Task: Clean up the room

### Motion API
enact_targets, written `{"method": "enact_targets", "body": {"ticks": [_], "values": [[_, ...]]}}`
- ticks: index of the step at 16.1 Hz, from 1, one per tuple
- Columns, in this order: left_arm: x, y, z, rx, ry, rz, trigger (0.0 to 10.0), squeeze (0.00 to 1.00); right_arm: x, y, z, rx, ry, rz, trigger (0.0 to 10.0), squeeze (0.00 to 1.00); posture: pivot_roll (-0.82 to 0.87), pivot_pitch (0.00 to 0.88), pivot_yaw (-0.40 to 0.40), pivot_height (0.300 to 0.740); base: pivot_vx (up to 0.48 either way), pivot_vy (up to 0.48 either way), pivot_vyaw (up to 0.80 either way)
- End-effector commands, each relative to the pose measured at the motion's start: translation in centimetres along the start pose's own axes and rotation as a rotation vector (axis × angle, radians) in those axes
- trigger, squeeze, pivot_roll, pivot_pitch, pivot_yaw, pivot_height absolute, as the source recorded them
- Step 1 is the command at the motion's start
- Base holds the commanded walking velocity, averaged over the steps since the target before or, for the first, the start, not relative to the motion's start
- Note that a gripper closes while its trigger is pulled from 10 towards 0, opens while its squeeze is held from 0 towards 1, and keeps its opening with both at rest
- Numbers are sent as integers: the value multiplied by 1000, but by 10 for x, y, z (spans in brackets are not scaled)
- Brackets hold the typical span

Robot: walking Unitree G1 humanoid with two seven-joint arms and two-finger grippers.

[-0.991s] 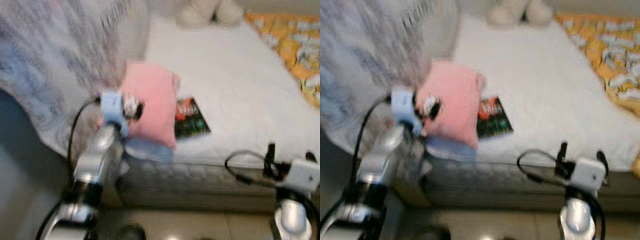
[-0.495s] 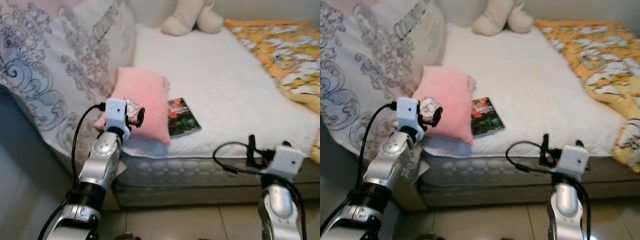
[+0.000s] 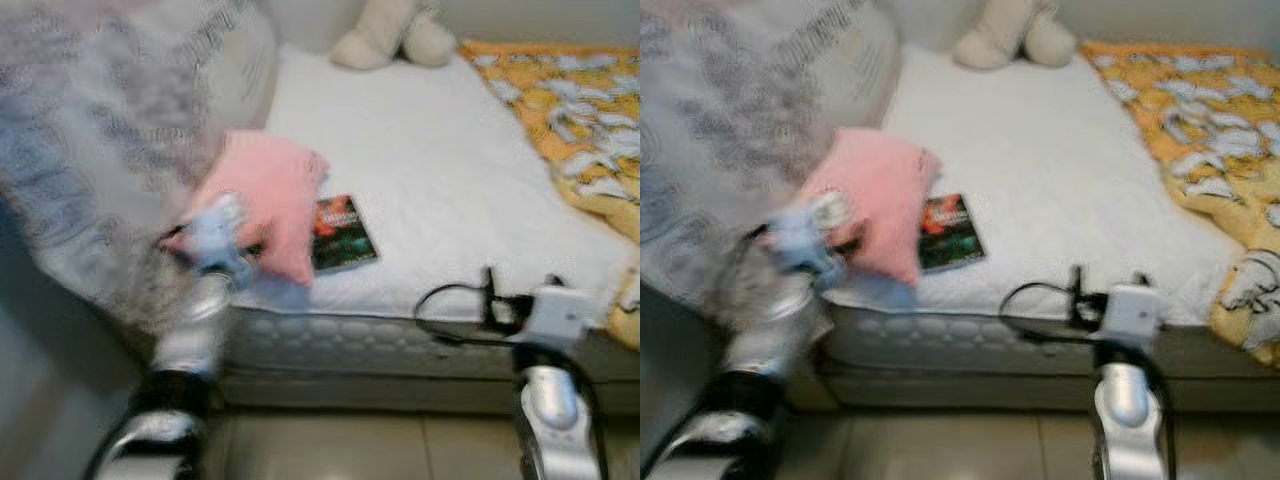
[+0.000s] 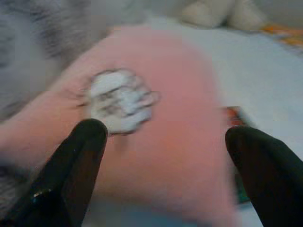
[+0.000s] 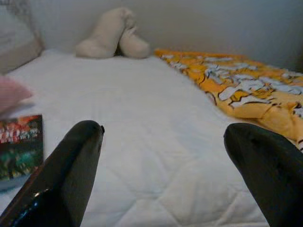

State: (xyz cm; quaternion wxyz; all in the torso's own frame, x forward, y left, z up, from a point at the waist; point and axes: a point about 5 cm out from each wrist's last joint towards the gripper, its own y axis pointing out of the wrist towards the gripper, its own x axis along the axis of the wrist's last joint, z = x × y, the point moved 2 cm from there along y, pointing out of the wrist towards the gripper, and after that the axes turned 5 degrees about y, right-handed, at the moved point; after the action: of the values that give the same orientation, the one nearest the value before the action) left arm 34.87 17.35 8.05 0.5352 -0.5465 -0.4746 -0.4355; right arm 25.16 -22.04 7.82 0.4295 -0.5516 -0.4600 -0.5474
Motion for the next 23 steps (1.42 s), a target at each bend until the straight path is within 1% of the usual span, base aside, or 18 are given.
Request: {"method": "enact_targets", "body": {"ticks": [1, 2, 3, 4, 6, 7, 9, 12, 15, 18, 21, 23], "values": [[9, 0, 0, 16, 8, -30, 10000, 0, 0, -2, -9, 9, -43, 13, 10000, 0, -61, 0, 30, 740, 398, -262, 0], [9, -1, 0, 5, 16, -37, 10000, 0, -2, -4, -12, 18, -51, 19, 10000, 0, -58, 0, 24, 740, 405, -255, 0], [9, 0, -5, -20, 20, -40, 10000, 0, -3, -3, -15, 18, -51, 26, 10000, 0, -56, 0, 20, 740, 405, -251, 0], [16, 0, -26, -110, 63, -84, 10000, 0, -2, 0, -16, 20, -49, 31, 10000, 0, -56, 0, 21, 740, 368, -307, 0], [20, -4, -41, -186, 89, -125, 10000, 0, -1, 3, -14, 22, -47, 29, 10000, 0, -55, 0, 24, 740, 360, -315, 0], [21, -5, -42, -191, 90, -128, 10000, 0, 0, 4, -13, 23, -44, 30, 10000, 0, -55, 0, 28, 740, 360, -315, 0], [19, -4, -37, -183, 89, -119, 10000, 0, -1, 3, -8, 35, -29, 47, 10000, 0, -58, 0, 31, 740, 356, -315, 0], [21, -8, -46, -235, 103, -142, 10000, 0, -5, 1, -5, 30, 3, 65, 10000, 0, -58, 0, 36, 740, 359, -316, 0], [19, -10, -48, -252, 86, -138, 10000, 0, -7, 0, -2, 27, 16, 78, 10000, 0, -62, 0, 39, 740, 356, -319, 0], [21, -10, -55, -290, 71, -155, 10000, 0, -7, 1, -4, 20, 15, 84, 10000, 0, -66, 0, 45, 740, 286, -380, 0], [18, -13, -58, -318, 69, -148, 10000, 0, -7, 0, -2, 25, 16, 86, 10000, 0, -69, 0, 45, 740, 0, -460, 0], [17, -14, -61, -326, 62, -146, 10000, 0, -11, -5, 0, 35, 20, 102, 10000, 0, -68, 0, 44, 740, 0, -480, 0]]}}
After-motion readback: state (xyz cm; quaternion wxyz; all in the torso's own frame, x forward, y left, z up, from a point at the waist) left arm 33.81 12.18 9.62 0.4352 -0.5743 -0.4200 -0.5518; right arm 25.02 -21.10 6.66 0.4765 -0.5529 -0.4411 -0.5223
